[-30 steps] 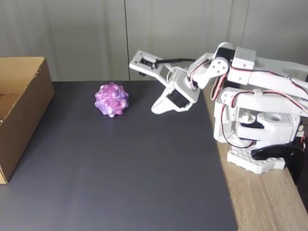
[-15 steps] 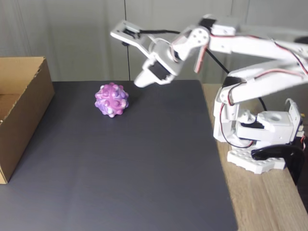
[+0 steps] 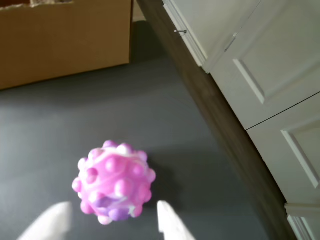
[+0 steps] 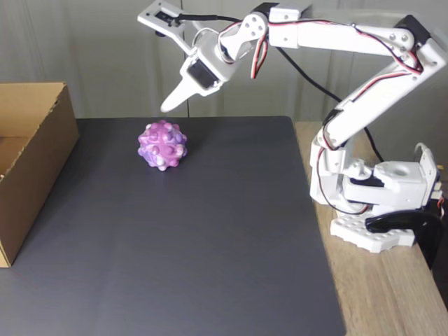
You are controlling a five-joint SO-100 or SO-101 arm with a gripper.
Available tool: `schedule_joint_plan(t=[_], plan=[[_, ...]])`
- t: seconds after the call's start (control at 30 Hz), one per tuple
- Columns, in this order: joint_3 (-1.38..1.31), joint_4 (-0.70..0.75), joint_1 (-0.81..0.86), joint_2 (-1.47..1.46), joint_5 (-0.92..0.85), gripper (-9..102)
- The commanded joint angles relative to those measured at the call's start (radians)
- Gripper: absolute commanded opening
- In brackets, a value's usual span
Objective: Grasp a ball and put it in the box.
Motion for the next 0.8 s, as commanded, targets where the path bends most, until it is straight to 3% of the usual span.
schedule_joint_plan(t=[0.0,0.77], plan=[[-0.051,-0.032,0.020,-0.011,0.008,39],[-0.123,-0.285,0.051,-0.425,0.074,46]])
